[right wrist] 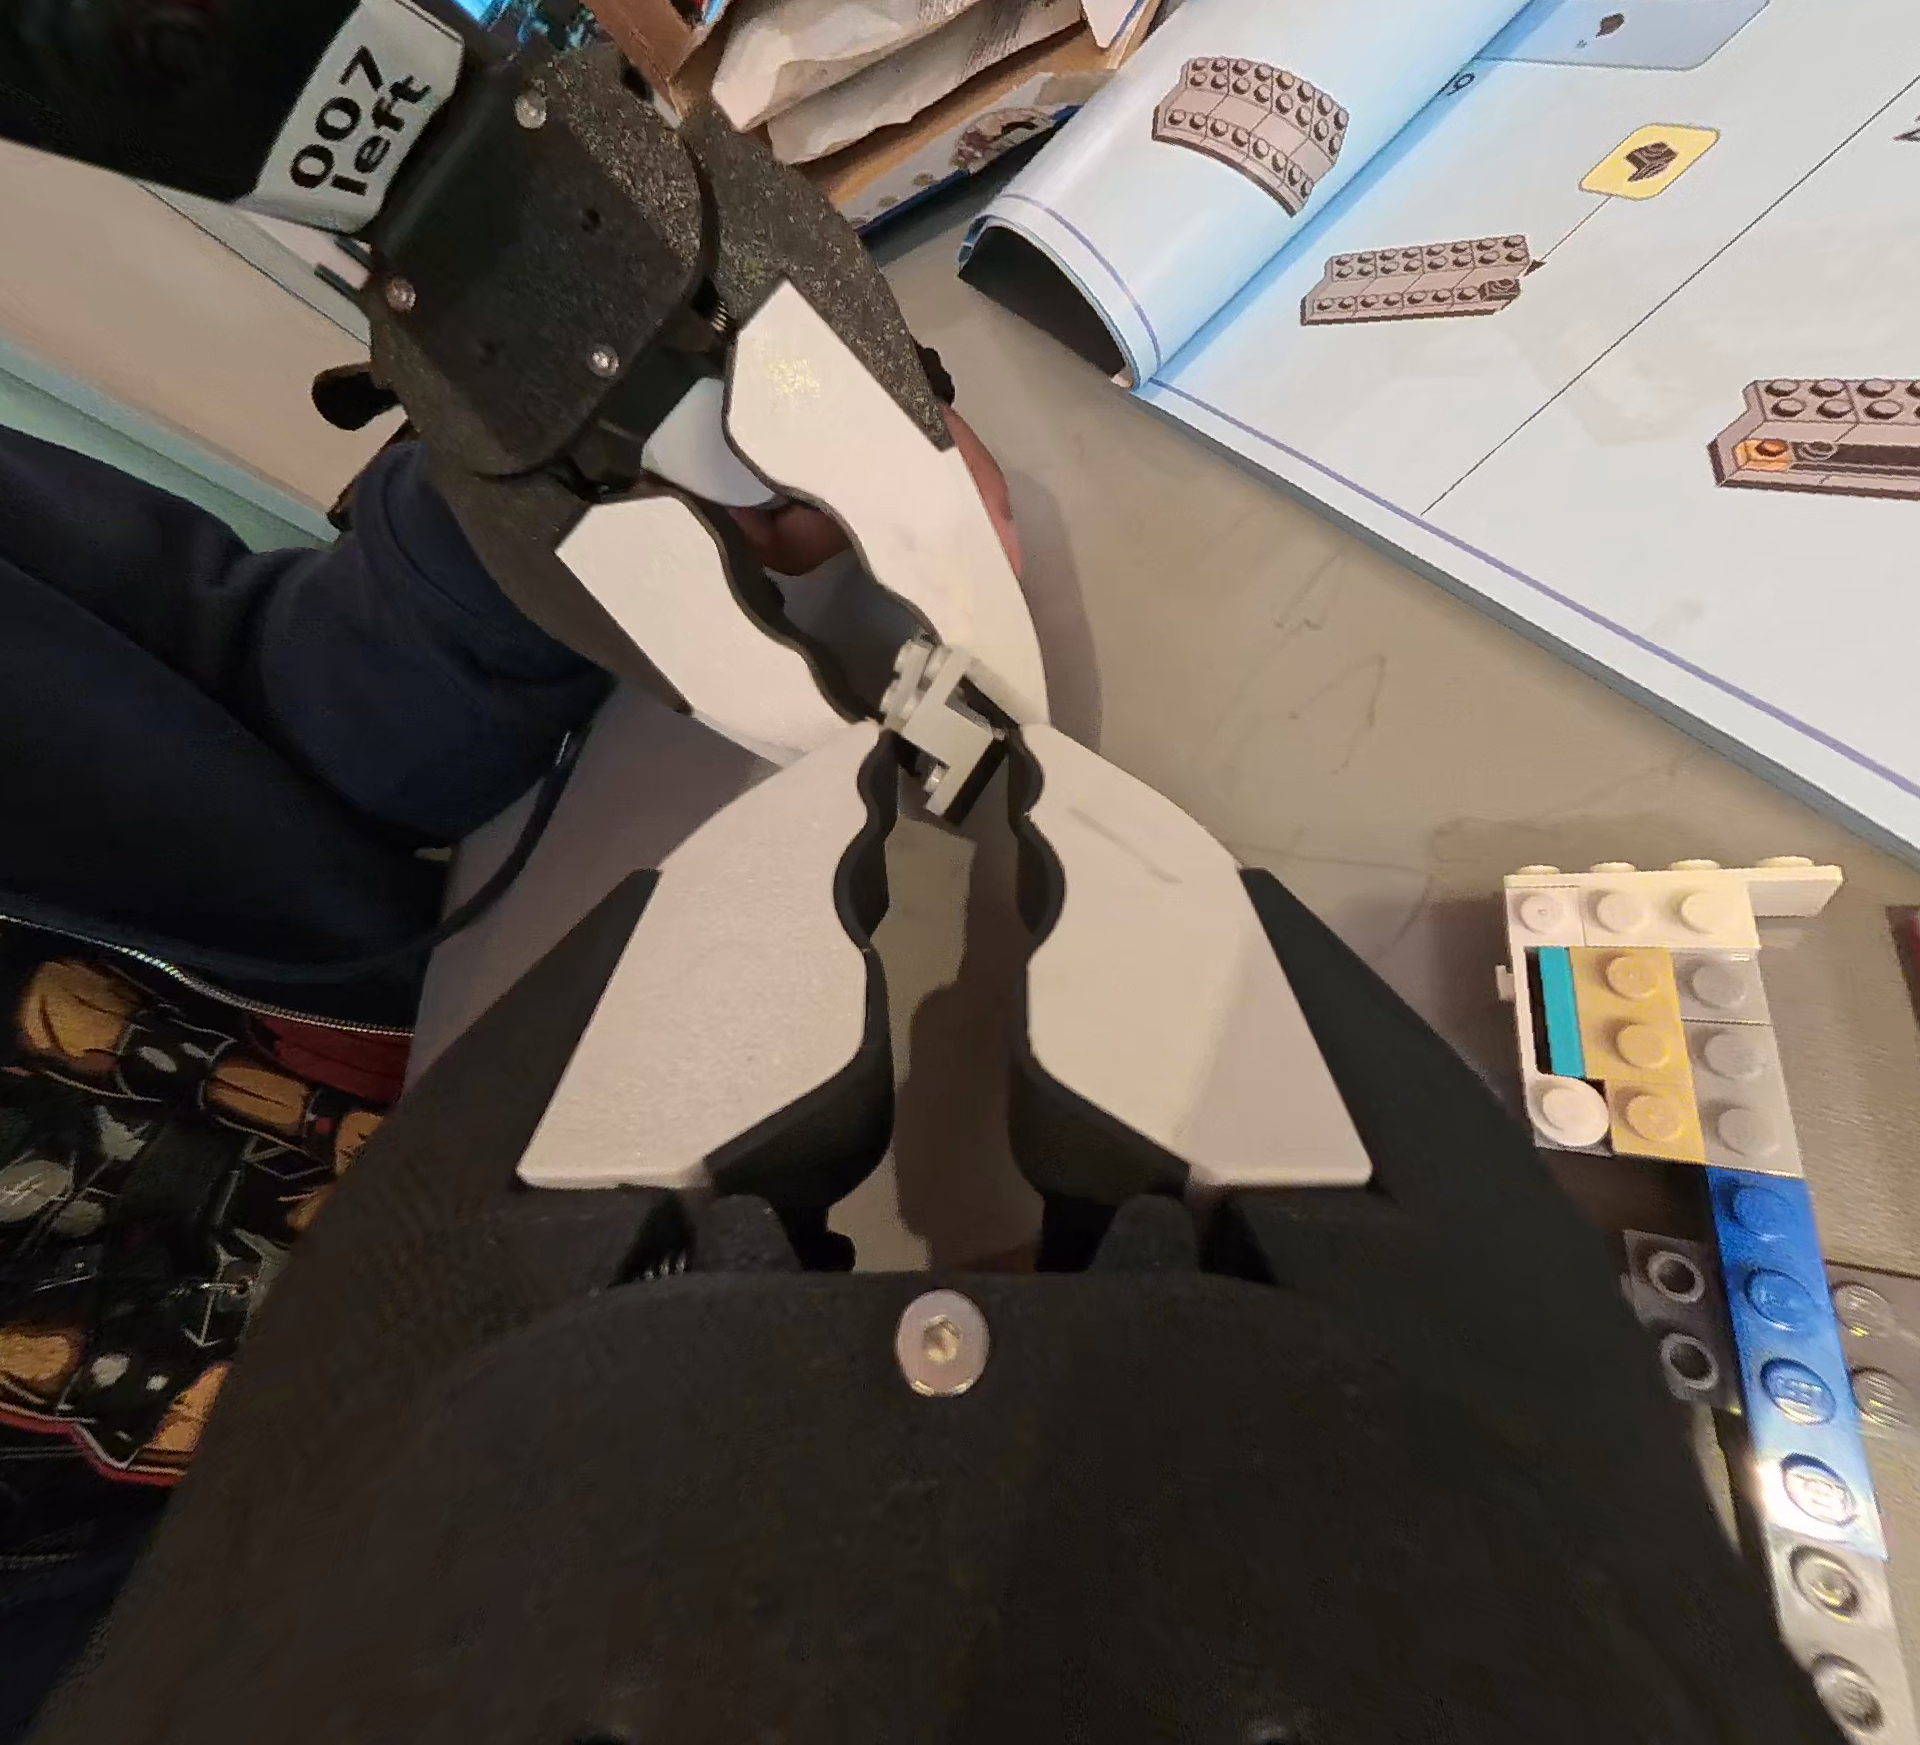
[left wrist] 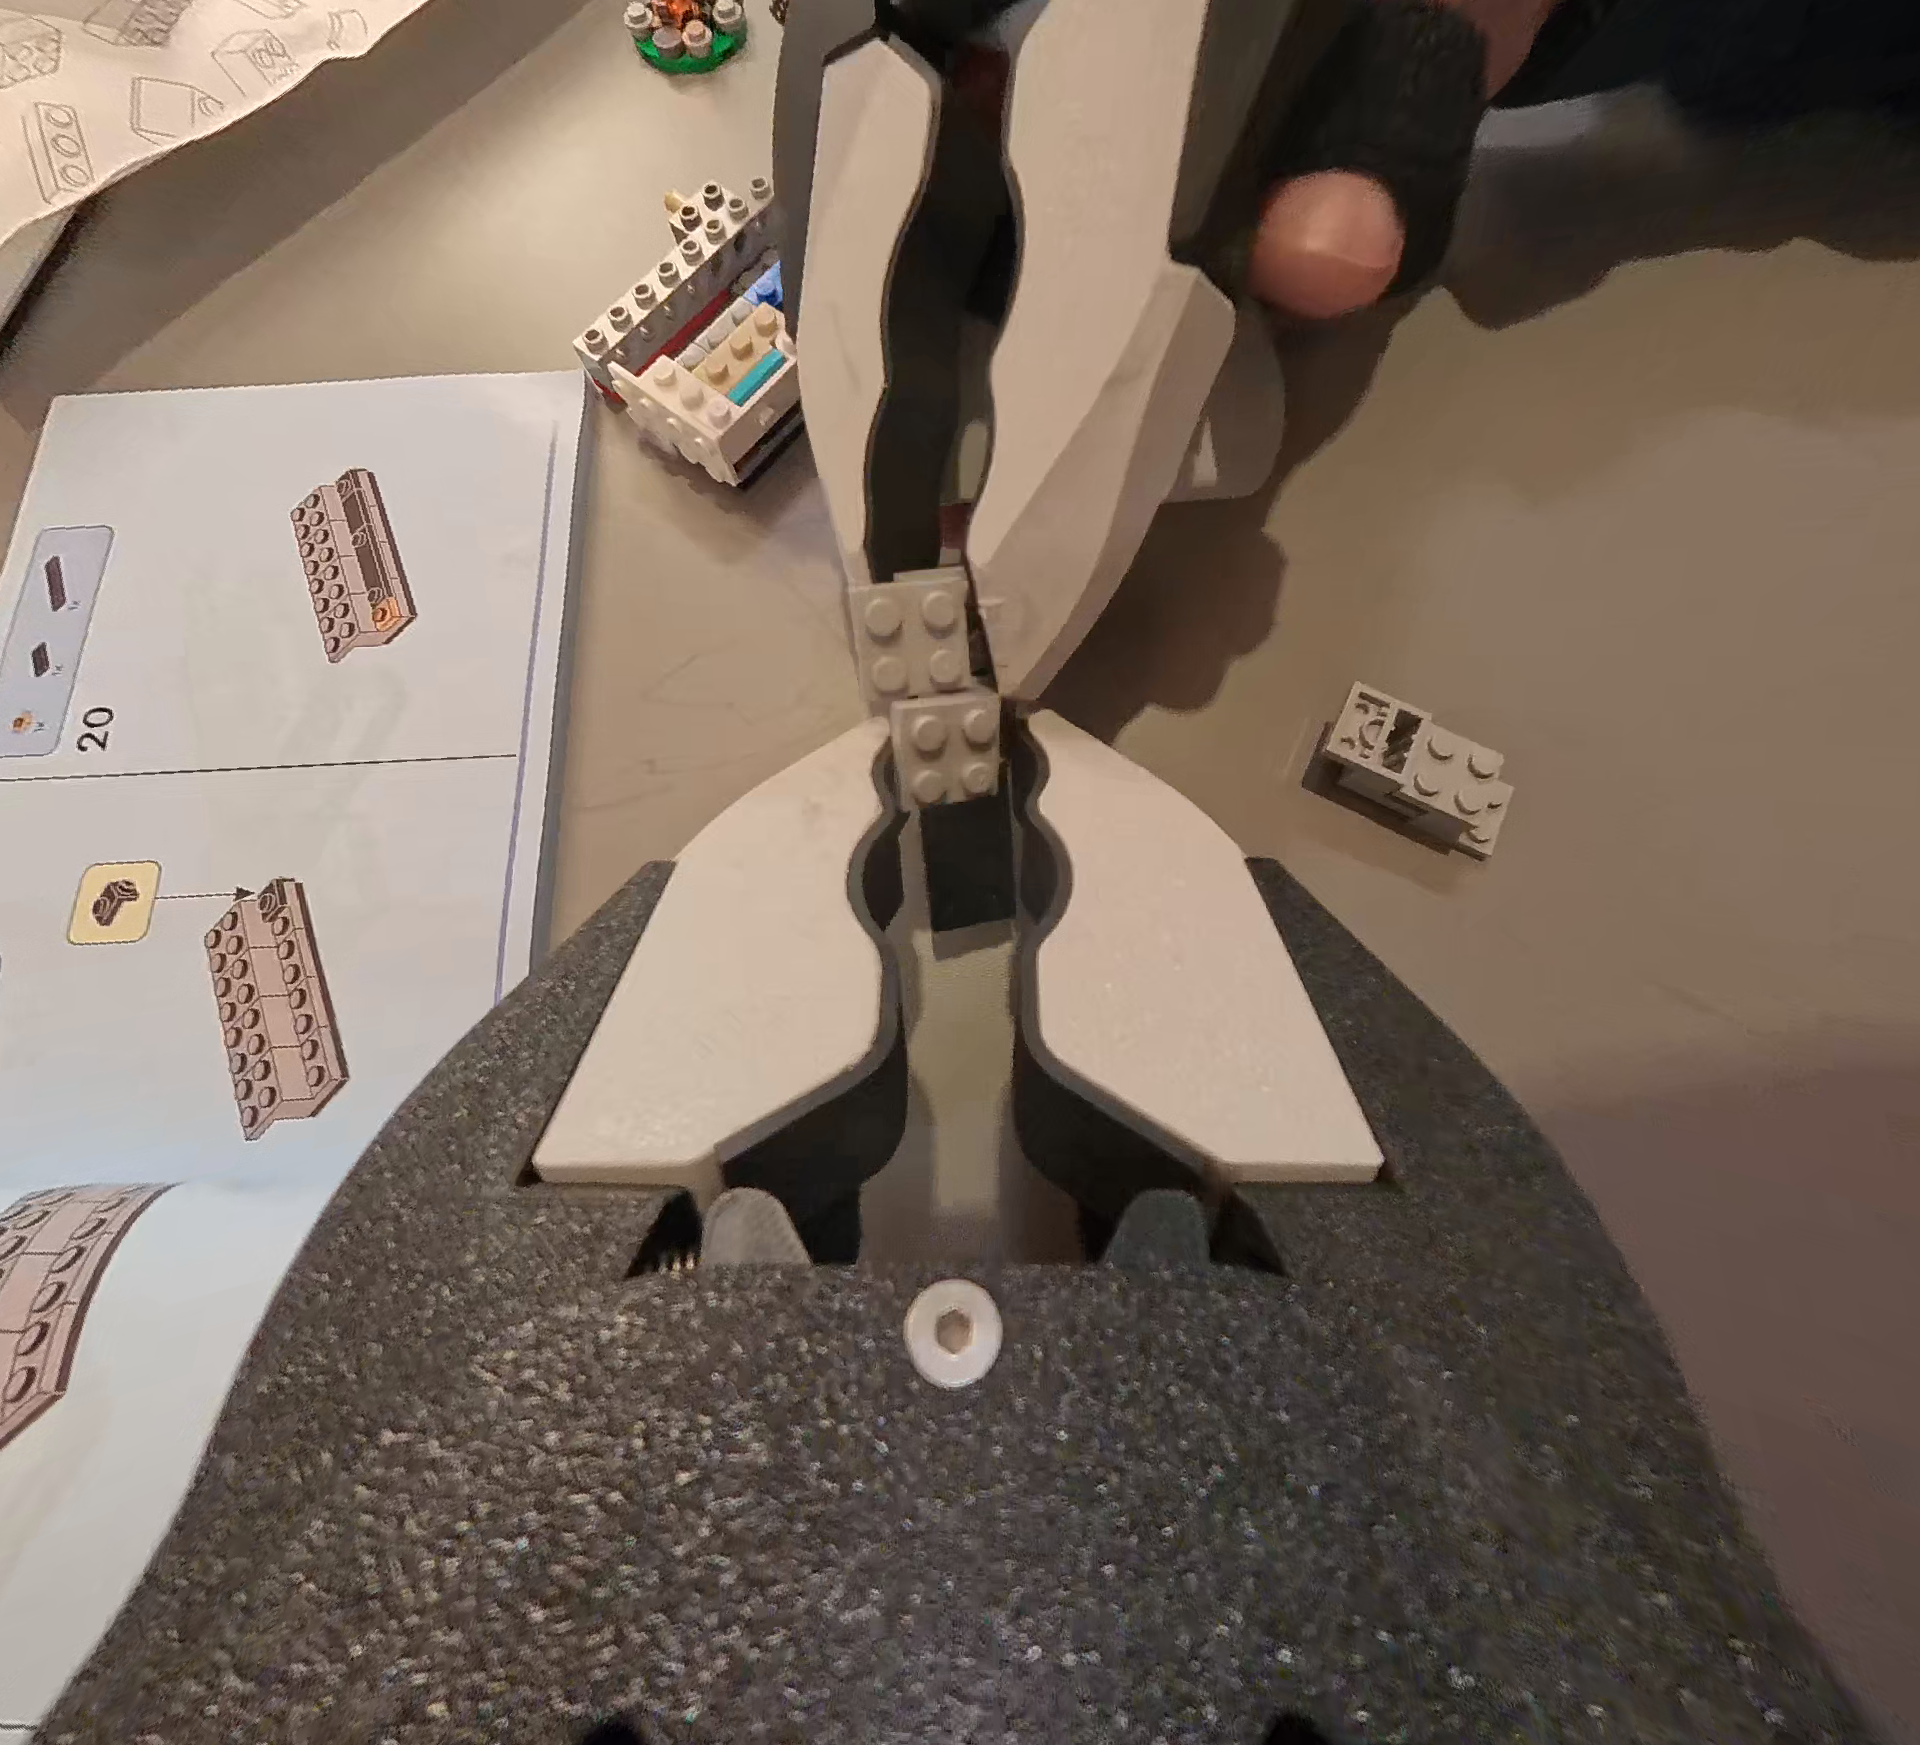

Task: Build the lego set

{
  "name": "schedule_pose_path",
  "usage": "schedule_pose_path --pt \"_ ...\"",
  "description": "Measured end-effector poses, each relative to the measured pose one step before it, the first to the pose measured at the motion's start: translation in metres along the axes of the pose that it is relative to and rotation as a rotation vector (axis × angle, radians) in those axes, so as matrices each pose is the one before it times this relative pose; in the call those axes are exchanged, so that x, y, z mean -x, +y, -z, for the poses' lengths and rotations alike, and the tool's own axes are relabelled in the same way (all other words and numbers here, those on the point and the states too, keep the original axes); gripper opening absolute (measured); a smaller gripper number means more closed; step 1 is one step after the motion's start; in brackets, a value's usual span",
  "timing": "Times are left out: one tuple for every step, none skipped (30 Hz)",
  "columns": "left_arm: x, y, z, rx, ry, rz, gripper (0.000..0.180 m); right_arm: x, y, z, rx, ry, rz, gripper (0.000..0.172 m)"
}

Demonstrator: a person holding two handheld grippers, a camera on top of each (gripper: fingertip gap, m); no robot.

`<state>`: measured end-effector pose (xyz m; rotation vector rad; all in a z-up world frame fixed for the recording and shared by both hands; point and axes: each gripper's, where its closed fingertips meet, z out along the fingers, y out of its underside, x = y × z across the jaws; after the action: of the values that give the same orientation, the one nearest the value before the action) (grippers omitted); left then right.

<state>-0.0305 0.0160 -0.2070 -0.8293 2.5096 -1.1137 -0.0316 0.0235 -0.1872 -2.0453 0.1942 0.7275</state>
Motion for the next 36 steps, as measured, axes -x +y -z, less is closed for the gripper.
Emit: schedule_pose_path --pt "-0.00011 0.00039 -0.0005 0.0052 -0.0048 -0.0092 0.018 -0.00014 0.00012 -0.00005 0.0 0.0028 0.0043 0.018" --pt "-0.0001 -0.00017 0.00004 -0.0011 -0.0002 0.0007 0.018 0.00001 -0.00023 0.00001 -0.0021 0.0014 0.0016 0.018" --pt "0.00007 -0.00027 0.00036 -0.0034 0.0032 0.0061 0.018 -0.00023 -0.00012 0.00005 -0.0011 0.0016 -0.0005 0.018" --pt "0.00037 -0.00007 0.00032 -0.0038 0.002 0.0058 0.018 -0.00042 0.00018 -0.0001 0.0014 0.0021 -0.001 0.018" --pt "0.00031 0.00005 0.00036 -0.0021 0.0012 0.0034 0.018 -0.00054 0.00029 -0.00028 0.0023 0.0028 -0.0007 0.018" --pt "0.00016 0.00015 0.00016 0.0 -0.0006 -0.0007 0.018 -0.00034 0.00043 -0.00019 0.0031 0.0035 0.0004 0.017" --pt "-0.00018 0.0003 -0.00001 0.0027 0.0001 -0.0014 0.018 -0.00035 0.00068 -0.0003 0.0043 0.0039 0.0012 0.017" --pt "0.00002 0.00059 -0.00012 0.0045 -0.0011 -0.0017 0.018 -0.00026 0.00064 -0.0003 0.0043 0.0042 0.0014 0.017" --pt "-0.00008 0.00049 -0.00031 0.0037 -0.0014 -0.0027 0.018 -0.00014 0.00065 -0.00046 0.0049 0.004 0.0009 0.017" --pt "0.00021 0.00033 -0.00021 0.0019 -0.0031 -0.0029 0.018 -0.00011 0.001 -0.0006 0.0086 0.0037 0.0009 0.017" --pt "0.00019 -0.00031 0.00003 -0.0009 -0.003 -0.0031 0.017 -0.00007 0.00106 -0.00061 0.0083 0.0045 0.0032 0.018" --pt "0.00016 0.00064 0.00005 0.0054 -0.003 -0.0052 0.018 -0.00008 0.00047 -0.00035 0.0039 0.0059 0.0048 0.018" --pt "0.00012 0.00036 0.00008 0.0028 -0.0037 -0.0048 0.018 -0.00016 0.00012 -0.00022 0.0022 0.0055 0.0042 0.018" --pt "0.00021 0.00032 -0.00012 0.003 -0.0042 -0.0039 0.018 -0.00031 0.00011 -0.00011 0.001 0.005 0.0025 0.018" --pt "0.0003 0.0002 0.00001 0.004 -0.0062 -0.006 0.018 -0.00042 0.00006 -0.00011 0.0006 0.0058 -0.0005 0.018" --pt "0.00071 0.00029 0.00005 0.0053 -0.0097 -0.0083 0.018 -0.00047 0.00036 -0.00024 0.0029 0.0086 0.0015 0.018" --pt "0.00043 0.00039 0.00008 0.0072 -0.0089 -0.0094 0.018 -0.00046 0.0004 -0.00018 0.0041 0.0113 0.0083 0.018" --pt "0.00031 0.00029 0.00003 0.0079 -0.0099 -0.0115 0.018 0.00009 0.00016 -0.00004 0.0029 0.0107 0.0117 0.018" --pt "0.00007 0.00012 0.00034 0.0058 -0.0086 -0.0131 0.018 0.00047 -0.00028 0.00019 -0.0007 0.0061 0.0123 0.018" --pt "0.00012 -0.00052 0.00055 0.0002 -0.0068 -0.0093 0.018 0.0008 -0.00087 0.00039 -0.0058 -0.0013 0.0094 0.017" --pt "-0.00027 -0.00095 0.00084 -0.005 0.0 -0.0018 0.018 0.00122 -0.00099 0.00045 -0.0083 -0.0092 0.0019 0.017" --pt "-0.00036 -0.0009 0.00075 -0.007 0.0044 0.0026 0.018 0.00117 -0.00095 0.00038 -0.0086 -0.0127 -0.0029 0.016" --pt "-0.00035 -0.00059 0.00067 -0.0075 0.0041 0.0032 0.018 0.00092 -0.0008 0.00019 -0.0087 -0.0126 -0.0048 0.015" --pt "-0.00003 -0.00056 0.00062 -0.007 0.0034 0.006 0.018 0.00085 -0.0004 0.00004 -0.0062 -0.014 -0.0088 0.015" --pt "-0.00108 -0.00015 0.00048 -0.0048 0.0112 0.0083 0.018 0.0011 0.00017 -0.0001 -0.0006 -0.0145 -0.0076 0.014" --pt "-0.00146 -0.00002 0.00036 -0.0049 0.0135 0.0091 0.018 0.00108 0.00045 -0.00003 0.0019 -0.0111 -0.0024 0.014" --pt "-0.00127 -0.00017 0.00054 -0.0055 0.0132 0.0117 0.018 0.00096 0.00003 0.00005 0.0007 -0.009 -0.0034 0.014" --pt "-0.001 -0.00026 0.00058 -0.0052 0.0133 0.0141 0.018 0.00127 -0.00005 -0.00013 -0.0003 -0.0113 -0.0064 0.014" --pt "-0.00164 -0.00028 0.0008 -0.0055 0.0192 0.016 0.018 0.00154 0.0 -0.00005 -0.0006 -0.0144 -0.0062 0.014" --pt "-0.0017 -0.00046 0.00116 -0.0078 0.02 0.018 0.018 0.00164 -0.00013 -0.00006 -0.002 -0.0151 -0.0062 0.014" --pt "-0.00142 -0.00066 0.00113 -0.009 0.0183 0.0188 0.018 0.00153 -0.00045 0.00005 -0.0032 -0.0156 -0.0083 0.014" --pt "-0.00141 -0.00076 0.00119 -0.0074 0.0185 0.0226 0.018 0.00141 -0.00044 0.00011 -0.004 -0.0156 -0.0101 0.014" --pt "-0.00122 -0.00083 0.00133 -0.0048 0.0168 0.0229 0.019 0.00139 -0.00045 0.00011 -0.005 -0.0153 -0.0108 0.014" --pt "-0.00123 -0.00091 0.00141 -0.0031 0.0149 0.0184 0.019 0.00155 -0.00077 0.00028 -0.0065 -0.0148 -0.0109 0.014" --pt "-0.00112 -0.00105 0.00127 -0.0031 0.0122 0.0177 0.019 0.00141 -0.00086 0.00014 -0.0074 -0.0143 -0.0127 0.014" --pt "-0.00101 -0.00085 0.0014 0.0027 0.0135 0.0143 0.019 0.00142 -0.00122 0.00023 -0.0103 -0.0148 -0.0154 0.014"
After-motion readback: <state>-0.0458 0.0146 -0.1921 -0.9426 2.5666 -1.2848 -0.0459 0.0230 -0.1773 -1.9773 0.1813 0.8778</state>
